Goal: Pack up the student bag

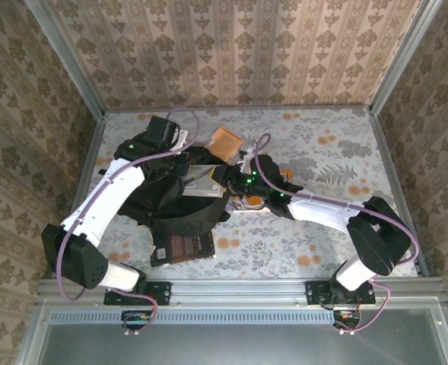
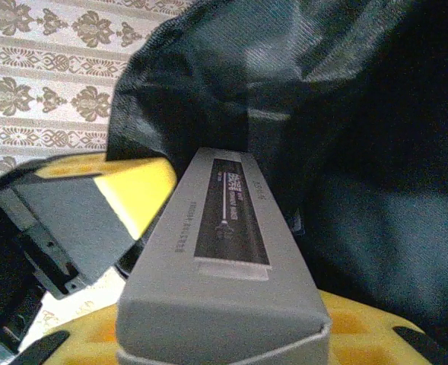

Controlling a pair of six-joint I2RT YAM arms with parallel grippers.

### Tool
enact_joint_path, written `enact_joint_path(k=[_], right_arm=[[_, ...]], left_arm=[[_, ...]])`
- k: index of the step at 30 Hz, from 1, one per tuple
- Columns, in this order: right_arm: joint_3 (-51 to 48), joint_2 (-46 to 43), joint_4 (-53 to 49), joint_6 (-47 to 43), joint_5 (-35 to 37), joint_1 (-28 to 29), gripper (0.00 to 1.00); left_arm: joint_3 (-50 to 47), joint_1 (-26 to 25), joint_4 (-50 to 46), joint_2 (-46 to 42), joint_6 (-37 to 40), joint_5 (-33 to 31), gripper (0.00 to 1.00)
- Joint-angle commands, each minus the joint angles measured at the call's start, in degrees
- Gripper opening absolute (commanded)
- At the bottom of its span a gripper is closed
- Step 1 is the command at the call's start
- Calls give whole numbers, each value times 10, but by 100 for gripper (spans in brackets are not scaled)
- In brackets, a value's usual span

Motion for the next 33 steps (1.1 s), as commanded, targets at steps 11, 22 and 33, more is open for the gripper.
enact_joint_path(k=[11, 22, 33], right_arm=[[-21, 1, -68, -44, 54, 32, 35], [81, 108, 62, 30, 24, 48, 36], [178, 178, 21, 90, 144, 59, 38]], left_arm=[[112, 57, -16, -97, 63, 61, 0], [101, 58, 33, -119, 36, 129, 0], [118, 57, 67, -130, -2, 174, 0]])
